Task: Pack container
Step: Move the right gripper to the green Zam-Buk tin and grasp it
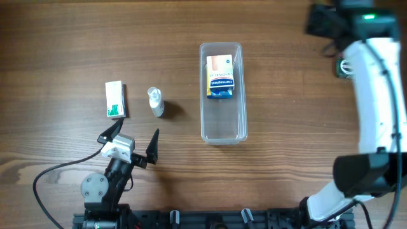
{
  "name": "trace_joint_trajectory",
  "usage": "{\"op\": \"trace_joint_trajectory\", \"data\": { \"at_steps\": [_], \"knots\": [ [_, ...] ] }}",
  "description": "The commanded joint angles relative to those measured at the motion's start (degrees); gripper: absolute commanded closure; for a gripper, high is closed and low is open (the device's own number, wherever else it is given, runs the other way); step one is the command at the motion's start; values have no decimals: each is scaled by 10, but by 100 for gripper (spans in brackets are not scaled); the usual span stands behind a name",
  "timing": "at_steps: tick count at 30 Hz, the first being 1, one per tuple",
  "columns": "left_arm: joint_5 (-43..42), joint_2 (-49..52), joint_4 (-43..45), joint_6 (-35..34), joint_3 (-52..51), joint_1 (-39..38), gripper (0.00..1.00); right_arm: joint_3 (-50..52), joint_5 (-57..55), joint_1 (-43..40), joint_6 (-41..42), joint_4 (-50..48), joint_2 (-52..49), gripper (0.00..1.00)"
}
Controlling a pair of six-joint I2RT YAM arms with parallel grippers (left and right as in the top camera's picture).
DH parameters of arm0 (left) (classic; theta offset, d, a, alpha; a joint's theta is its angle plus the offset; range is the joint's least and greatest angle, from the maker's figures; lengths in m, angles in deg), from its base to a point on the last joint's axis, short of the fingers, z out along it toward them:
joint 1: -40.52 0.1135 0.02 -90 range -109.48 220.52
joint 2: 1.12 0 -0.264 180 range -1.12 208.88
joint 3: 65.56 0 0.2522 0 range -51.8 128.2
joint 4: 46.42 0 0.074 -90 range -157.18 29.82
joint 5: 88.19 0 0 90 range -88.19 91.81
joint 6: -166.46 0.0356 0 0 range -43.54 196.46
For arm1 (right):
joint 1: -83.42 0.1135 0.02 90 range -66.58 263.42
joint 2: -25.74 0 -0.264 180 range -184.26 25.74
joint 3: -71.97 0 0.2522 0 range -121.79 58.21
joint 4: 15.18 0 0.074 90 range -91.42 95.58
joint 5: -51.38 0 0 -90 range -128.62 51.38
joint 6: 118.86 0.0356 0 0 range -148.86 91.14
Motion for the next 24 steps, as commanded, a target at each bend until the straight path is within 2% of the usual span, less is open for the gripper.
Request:
{"op": "trace_joint_trajectory", "data": {
  "at_steps": [1, 6, 9, 16, 24],
  "knots": [
    [-7, -2, -1, 7, -3, 5, 0, 11, 152, -102, -172, -7, -42, 0],
    [-7, -2, -1, 7, -3, 5, 0, 11, 177, -195, -196, 3, -69, 0],
    [-7, -2, -1, 7, -3, 5, 0, 12, 219, -220, -221, -22, -80, 0],
    [-7, -2, -1, 7, -3, 5, 0, 11, 249, -226, -293, -89, -150, 0],
    [-7, -2, -1, 7, -3, 5, 0, 12, 253, -226, -255, -116, -235, 0]
  ]
}}
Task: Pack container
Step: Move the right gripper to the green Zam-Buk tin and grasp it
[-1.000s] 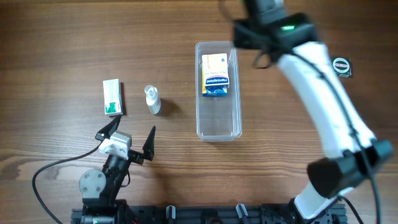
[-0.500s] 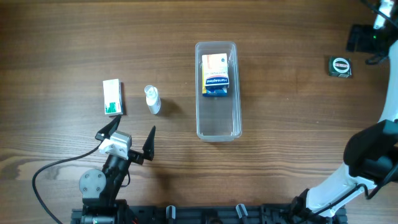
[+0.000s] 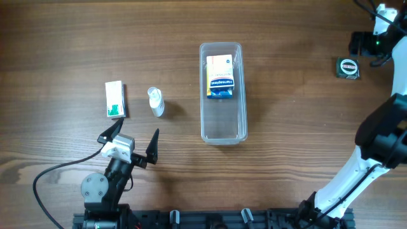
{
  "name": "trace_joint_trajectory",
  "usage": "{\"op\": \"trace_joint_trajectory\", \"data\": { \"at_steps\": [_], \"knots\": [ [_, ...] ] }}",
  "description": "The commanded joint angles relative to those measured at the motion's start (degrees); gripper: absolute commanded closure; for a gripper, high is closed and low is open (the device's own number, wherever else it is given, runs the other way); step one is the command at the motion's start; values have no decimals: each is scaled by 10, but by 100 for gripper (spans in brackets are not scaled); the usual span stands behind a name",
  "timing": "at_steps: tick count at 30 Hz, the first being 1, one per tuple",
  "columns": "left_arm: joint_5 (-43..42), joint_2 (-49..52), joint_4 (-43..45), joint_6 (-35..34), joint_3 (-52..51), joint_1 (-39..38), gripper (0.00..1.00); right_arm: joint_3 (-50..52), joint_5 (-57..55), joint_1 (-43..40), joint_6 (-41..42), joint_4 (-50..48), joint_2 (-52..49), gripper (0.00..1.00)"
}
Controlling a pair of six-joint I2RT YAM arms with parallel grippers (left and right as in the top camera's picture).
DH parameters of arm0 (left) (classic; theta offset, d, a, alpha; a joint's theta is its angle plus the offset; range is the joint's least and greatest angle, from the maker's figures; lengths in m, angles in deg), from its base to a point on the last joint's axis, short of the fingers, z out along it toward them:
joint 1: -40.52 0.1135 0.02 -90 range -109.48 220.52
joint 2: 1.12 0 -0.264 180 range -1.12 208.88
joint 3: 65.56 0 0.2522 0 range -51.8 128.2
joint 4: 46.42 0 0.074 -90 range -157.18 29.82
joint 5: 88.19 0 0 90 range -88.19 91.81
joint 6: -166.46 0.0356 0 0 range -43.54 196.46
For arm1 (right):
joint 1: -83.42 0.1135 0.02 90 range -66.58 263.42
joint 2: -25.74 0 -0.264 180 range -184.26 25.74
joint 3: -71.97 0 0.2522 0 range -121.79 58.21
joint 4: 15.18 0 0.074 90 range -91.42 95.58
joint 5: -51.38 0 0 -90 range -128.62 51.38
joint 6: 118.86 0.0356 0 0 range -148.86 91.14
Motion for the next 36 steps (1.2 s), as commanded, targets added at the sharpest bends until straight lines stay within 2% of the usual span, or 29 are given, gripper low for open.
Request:
{"op": "trace_joint_trajectory", "data": {
  "at_steps": [1, 4, 30, 33, 36],
  "knots": [
    [-7, -2, 0, 7, -3, 5, 0, 2, 18, 3, 28, 1, -41, 0],
    [-7, -2, 0, 7, -3, 5, 0, 2, 21, 4, 88, 5, -66, 0],
    [-7, -2, 0, 7, -3, 5, 0, 6, 18, 6, 68, 1, -132, 1],
    [-7, -2, 0, 7, -3, 5, 0, 6, 18, 6, 69, -2, -132, 7],
    [-7, -2, 0, 7, -3, 5, 0, 6, 18, 6, 70, -1, -132, 21]
  ]
}}
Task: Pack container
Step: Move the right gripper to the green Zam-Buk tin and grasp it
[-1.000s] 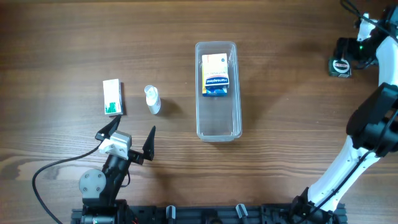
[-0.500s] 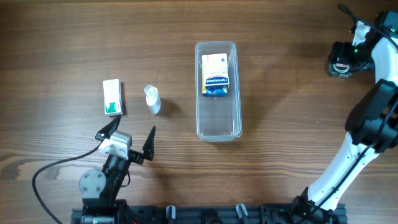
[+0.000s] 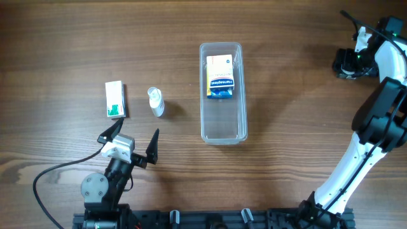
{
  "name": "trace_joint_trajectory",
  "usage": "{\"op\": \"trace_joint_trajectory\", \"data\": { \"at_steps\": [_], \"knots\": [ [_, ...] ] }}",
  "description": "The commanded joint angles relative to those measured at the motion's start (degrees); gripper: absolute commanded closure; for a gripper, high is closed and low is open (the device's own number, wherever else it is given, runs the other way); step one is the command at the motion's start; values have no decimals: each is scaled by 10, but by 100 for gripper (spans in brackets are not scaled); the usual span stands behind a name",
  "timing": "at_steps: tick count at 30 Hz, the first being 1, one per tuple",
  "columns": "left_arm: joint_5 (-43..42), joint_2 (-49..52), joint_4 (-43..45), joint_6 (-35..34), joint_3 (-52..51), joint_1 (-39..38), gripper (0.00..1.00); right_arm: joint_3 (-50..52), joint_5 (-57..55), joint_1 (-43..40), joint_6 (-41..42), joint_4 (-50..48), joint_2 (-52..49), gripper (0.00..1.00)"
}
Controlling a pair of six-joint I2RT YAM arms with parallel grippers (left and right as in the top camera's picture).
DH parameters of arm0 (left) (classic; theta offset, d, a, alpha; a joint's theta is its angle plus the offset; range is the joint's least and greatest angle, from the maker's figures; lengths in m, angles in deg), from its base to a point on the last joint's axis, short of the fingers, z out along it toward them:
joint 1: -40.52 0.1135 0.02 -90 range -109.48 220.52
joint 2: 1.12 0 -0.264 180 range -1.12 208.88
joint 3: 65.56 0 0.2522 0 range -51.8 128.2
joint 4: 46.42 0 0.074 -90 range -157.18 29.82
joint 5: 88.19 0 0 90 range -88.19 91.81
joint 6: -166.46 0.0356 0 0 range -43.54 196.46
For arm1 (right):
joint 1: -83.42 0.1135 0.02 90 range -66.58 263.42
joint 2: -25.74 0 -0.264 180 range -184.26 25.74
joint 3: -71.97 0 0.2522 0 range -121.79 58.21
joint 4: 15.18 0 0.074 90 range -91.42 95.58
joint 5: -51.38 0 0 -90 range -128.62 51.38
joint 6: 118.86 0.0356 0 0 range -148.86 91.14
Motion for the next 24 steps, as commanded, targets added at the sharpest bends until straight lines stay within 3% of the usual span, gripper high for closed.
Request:
{"op": "trace_joint_trajectory", "data": {
  "at_steps": [1, 11, 14, 24],
  "knots": [
    [-7, -2, -1, 7, -3, 5, 0, 5, 9, 4, 0, -1, -14, 27],
    [-7, -2, -1, 7, -3, 5, 0, 4, 9, 4, 15, 8, -14, 34],
    [-7, -2, -1, 7, -3, 5, 0, 0, 15, 4, 16, 17, -14, 44],
    [-7, -2, -1, 7, -3, 5, 0, -1, 80, 7, 47, 21, 44, 43]
  ]
}}
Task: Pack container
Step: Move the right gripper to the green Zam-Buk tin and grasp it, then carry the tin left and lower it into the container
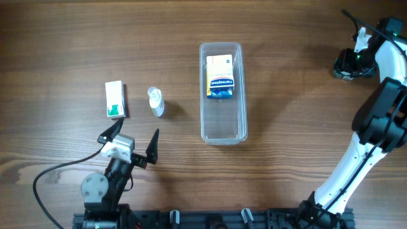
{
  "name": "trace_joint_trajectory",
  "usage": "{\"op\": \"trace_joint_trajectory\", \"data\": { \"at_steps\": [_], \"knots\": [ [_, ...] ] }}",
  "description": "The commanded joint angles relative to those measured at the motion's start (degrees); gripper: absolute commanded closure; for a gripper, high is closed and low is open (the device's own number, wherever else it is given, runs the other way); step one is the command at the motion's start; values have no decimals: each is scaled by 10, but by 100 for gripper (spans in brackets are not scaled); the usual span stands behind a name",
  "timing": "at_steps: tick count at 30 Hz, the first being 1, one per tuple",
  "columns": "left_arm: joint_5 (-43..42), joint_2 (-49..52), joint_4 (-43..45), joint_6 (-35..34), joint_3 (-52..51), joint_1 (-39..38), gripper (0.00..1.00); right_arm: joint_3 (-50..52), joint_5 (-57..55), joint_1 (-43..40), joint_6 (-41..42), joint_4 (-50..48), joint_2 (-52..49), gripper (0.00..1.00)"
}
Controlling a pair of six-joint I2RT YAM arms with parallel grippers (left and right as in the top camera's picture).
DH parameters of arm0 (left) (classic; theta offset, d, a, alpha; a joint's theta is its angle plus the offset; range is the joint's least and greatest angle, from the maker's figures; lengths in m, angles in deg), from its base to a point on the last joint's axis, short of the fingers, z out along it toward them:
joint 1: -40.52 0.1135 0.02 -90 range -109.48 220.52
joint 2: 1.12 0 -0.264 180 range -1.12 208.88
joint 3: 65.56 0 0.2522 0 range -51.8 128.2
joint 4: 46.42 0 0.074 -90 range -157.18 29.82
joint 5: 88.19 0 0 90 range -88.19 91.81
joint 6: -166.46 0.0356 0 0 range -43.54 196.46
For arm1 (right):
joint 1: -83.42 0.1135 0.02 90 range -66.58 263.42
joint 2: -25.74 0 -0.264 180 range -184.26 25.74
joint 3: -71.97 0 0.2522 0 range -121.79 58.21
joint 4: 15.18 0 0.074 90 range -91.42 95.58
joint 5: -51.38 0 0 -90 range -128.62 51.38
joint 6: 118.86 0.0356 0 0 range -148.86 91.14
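A clear, long container (pixel 223 127) lies at the table's middle, with a blue and white packet (pixel 220 76) in its far half. To its left are a small white bottle (pixel 156 102) and a white and green box (pixel 114 99). My left gripper (pixel 138 128) rests open near the front edge, just below the bottle, holding nothing. My right gripper (pixel 347 64) is down at the far right of the table. It covers the spot below it, and its fingers cannot be made out.
The right arm (pixel 375 121) runs from the front right corner up along the table's right side. A black cable (pixel 51 175) loops at the front left beside the left arm's base.
My right gripper has shifted only a touch at the same far-right spot. The container, packet, bottle, box and left arm have not moved.
My right arm was first bent over the far right, next to a small dark round thing on the table. Then the gripper was beyond that round thing. Later it was down over it, hiding it, and it stays there now. The left arm never moved.
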Motion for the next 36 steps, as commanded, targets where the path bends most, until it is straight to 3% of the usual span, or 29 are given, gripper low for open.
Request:
{"op": "trace_joint_trajectory", "data": {
  "at_steps": [1, 7, 14, 23, 31, 36],
  "knots": [
    [-7, -2, -1, 7, -3, 5, 0, -1, 63, 12, 19, 6, 63, 43],
    [-7, -2, -1, 7, -3, 5, 0, -1, 114, 78, 32, 35, 186, 42],
    [-7, -2, -1, 7, -3, 5, 0, -1, 87, 282, 104, 92, 313, 41],
    [-7, -2, -1, 7, -3, 5, 0, 8, -90, 484, 195, 127, 259, 40],
    [-7, -2, -1, 7, -3, 5, 0, 8, -117, 504, 290, 97, 150, 38],
    [-7, -2, -1, 7, -3, 5, 0, 8, -117, 504, 308, 85, 110, 38]
  ]
}}
